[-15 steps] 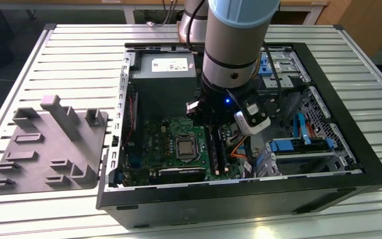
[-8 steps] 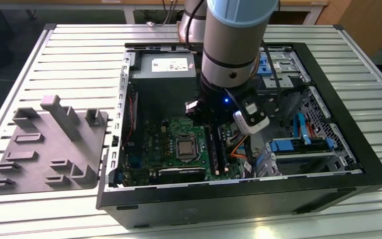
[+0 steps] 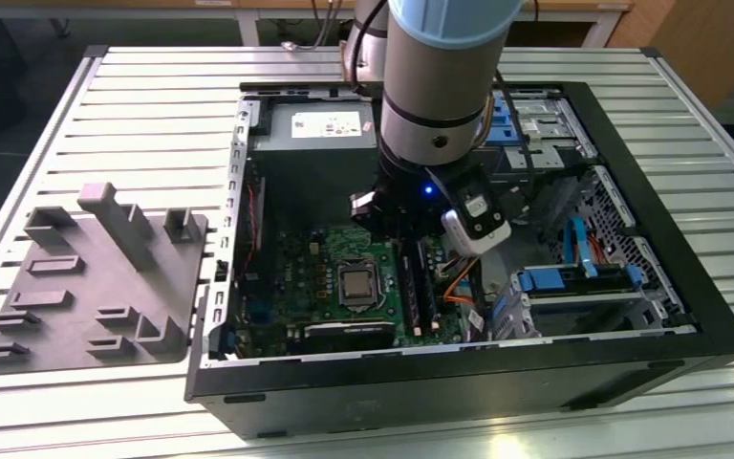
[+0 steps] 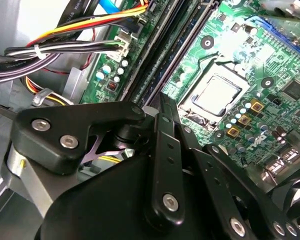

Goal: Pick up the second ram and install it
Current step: 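Press down the second ram until it locks into place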

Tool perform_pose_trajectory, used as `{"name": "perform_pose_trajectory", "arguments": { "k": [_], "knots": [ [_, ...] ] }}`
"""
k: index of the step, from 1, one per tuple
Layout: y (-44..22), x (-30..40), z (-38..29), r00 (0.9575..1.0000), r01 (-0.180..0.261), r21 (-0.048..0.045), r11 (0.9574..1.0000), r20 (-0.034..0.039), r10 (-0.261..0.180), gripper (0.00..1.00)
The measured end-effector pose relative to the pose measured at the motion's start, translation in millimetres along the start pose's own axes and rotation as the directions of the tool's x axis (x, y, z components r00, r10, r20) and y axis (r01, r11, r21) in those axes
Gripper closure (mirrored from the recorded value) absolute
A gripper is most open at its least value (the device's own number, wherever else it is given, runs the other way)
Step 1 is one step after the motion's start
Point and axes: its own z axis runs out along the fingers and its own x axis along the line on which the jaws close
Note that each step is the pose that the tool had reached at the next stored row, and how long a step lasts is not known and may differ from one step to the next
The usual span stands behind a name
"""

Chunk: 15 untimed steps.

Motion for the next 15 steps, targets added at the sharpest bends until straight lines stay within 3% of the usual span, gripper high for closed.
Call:
{"name": "perform_pose_trajectory", "arguments": {
  "k": [15],
  "knots": [
    [7.4, 1.5, 0.3, 1.0, 0.0, 0.0003, 1.0, 0.0001, 0.0, 0.89]
  ]
}}
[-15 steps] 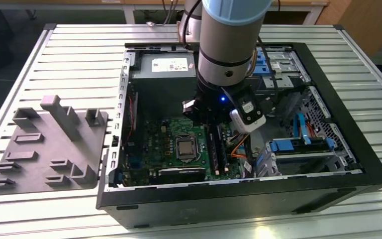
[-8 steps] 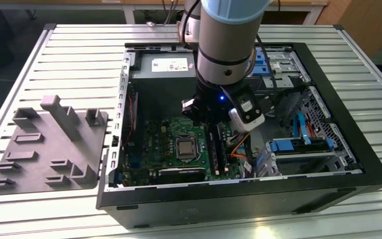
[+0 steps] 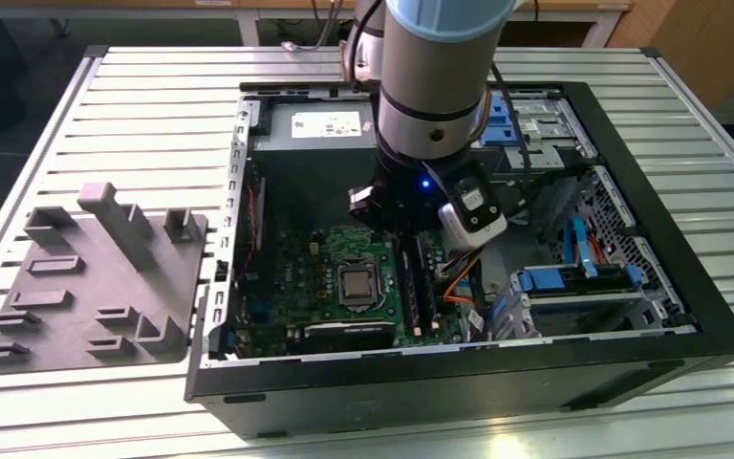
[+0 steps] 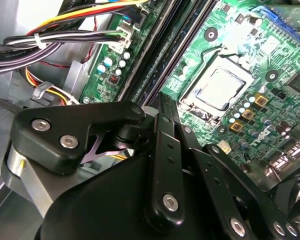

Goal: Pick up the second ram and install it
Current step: 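Press down the second ram until it locks into place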

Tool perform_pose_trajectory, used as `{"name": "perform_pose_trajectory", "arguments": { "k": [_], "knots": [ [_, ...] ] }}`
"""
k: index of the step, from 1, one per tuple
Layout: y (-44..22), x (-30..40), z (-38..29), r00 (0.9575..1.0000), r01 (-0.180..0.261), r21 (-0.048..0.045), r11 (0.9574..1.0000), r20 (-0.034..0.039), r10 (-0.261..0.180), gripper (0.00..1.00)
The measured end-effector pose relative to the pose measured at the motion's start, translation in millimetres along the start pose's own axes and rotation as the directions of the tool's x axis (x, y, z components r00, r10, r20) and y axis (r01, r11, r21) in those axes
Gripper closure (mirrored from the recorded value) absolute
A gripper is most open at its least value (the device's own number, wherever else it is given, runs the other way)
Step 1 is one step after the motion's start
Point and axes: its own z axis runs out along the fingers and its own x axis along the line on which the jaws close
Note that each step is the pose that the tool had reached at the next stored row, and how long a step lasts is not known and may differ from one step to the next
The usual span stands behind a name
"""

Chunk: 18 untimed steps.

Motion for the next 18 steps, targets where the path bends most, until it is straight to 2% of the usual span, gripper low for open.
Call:
{"name": "perform_pose_trajectory", "arguments": {
  "k": [18],
  "knots": [
    [8.1, 0.2, 0.3, 1.0, 0.0, 0.0001, 1.0, 0.0, 0.0, 0.89]
  ]
}}
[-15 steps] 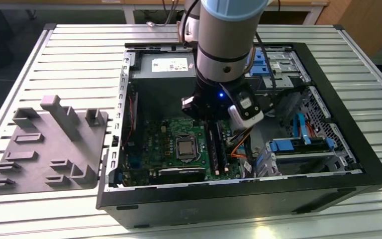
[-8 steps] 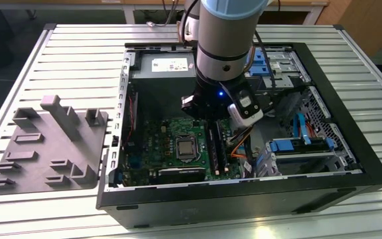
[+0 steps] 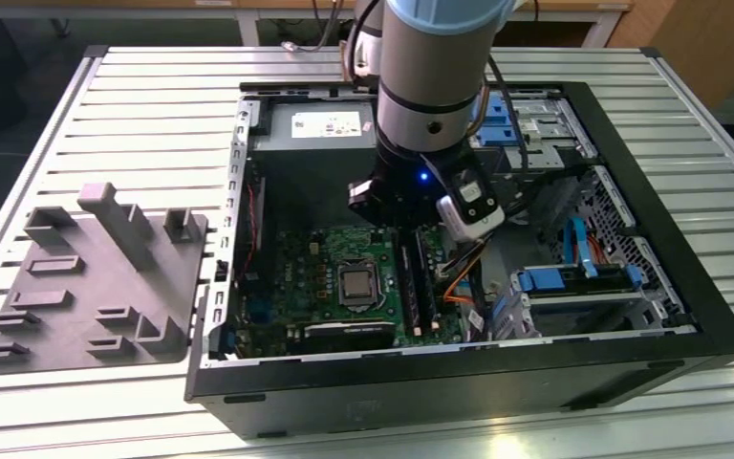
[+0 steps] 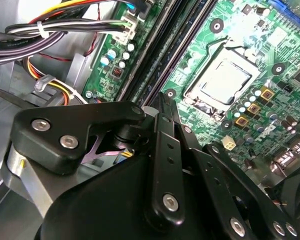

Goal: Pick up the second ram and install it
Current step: 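Press down the second ram until it locks into place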

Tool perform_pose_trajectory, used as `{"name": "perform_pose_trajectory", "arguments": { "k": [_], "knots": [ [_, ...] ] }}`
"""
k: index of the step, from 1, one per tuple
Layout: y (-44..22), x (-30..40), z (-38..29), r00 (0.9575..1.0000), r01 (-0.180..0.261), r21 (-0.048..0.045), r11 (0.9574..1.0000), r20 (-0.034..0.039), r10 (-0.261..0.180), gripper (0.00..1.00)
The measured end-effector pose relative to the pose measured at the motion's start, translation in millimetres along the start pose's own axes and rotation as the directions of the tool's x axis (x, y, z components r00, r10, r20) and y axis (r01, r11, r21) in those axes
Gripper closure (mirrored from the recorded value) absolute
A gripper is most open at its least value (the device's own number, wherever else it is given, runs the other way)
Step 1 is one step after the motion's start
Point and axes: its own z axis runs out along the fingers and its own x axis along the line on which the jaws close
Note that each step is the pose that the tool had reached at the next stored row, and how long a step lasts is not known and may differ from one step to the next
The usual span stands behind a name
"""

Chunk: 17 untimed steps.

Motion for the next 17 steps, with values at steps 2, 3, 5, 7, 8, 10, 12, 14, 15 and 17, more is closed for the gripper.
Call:
{"name": "perform_pose_trajectory", "arguments": {
  "k": [2, 3, 5, 7, 8, 10, 12, 14, 15, 17],
  "knots": [
    [1.3, 0.0, 0.1, 1.0, 0.0, 0.0, 1.0, 0.0, 0.0, 0.89],
    [1.8, 0.0, 0.1, 1.0, 0.0, 0.0, 1.0, 0.0, 0.0, 0.89],
    [2.7, 0.0, 0.1, 1.0, 0.0, 0.0, 1.0, 0.0, 0.0, 0.89],
    [3.7, 0.1, 0.2, 1.0, 0.0, -0.0001, 1.0, 0.0, 0.0, 0.89],
    [4.3, 0.1, 0.2, 1.0, 0.0, -0.0001, 1.0, 0.0001, 0.0, 0.89],
    [5.2, 0.1, 0.2, 1.0, 0.0, -0.0001, 1.0, 0.0, 0.0, 0.89],
    [5.7, 0.0, 0.3, 1.0, 0.0, -0.0001, 1.0, 0.0001, 0.0, 0.89],
    [6.3, -0.4, 0.3, 1.0, 0.0, 0.0, 1.0, 0.0, 0.0, 0.89],
    [6.6, -0.9, 0.4, 1.0, 0.0, -0.0001, 1.0, 0.0, 0.0, 0.89],
    [7.3, -2.2, 0.5, 1.0, 0.0, 0.0, 1.0, 0.0, 0.0, 0.89]
  ]
}}
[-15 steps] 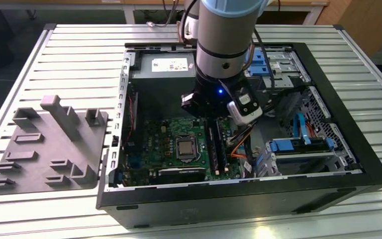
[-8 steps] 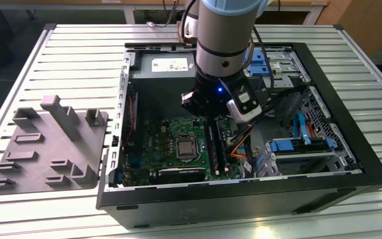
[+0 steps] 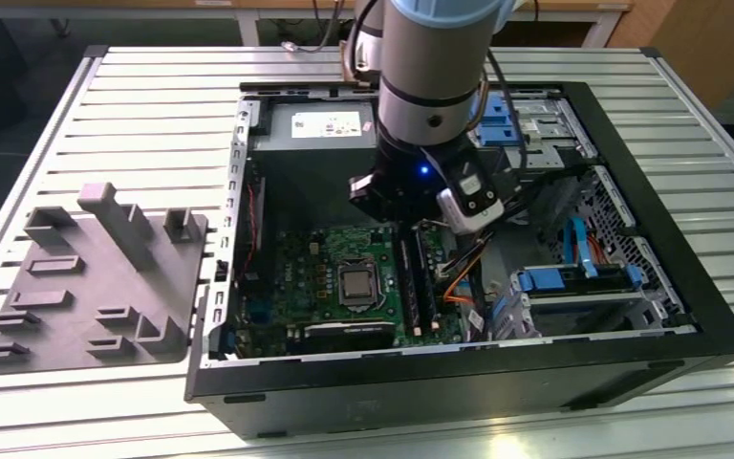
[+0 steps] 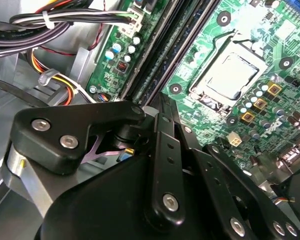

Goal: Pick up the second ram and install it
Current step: 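Press down the second ram until it locks into place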

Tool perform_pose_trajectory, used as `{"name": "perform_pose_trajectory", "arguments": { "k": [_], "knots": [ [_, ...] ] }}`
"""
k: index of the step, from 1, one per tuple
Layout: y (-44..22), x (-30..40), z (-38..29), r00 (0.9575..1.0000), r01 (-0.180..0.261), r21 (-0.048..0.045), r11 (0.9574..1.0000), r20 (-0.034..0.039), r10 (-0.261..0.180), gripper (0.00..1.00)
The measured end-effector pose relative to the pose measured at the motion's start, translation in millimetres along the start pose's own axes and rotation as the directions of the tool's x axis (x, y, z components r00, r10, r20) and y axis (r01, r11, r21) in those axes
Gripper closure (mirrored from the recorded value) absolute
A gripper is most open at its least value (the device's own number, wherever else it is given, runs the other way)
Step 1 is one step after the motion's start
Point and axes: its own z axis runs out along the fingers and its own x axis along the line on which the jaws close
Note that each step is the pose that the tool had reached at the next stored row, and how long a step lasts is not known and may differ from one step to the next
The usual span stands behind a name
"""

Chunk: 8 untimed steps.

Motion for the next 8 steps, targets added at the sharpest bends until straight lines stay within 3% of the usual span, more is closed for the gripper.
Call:
{"name": "perform_pose_trajectory", "arguments": {
  "k": [8],
  "knots": [
    [4.2, -3.2, 0.7, 1.0, 0.0, 0.0, 1.0, 0.0, 0.0, 0.89]
  ]
}}
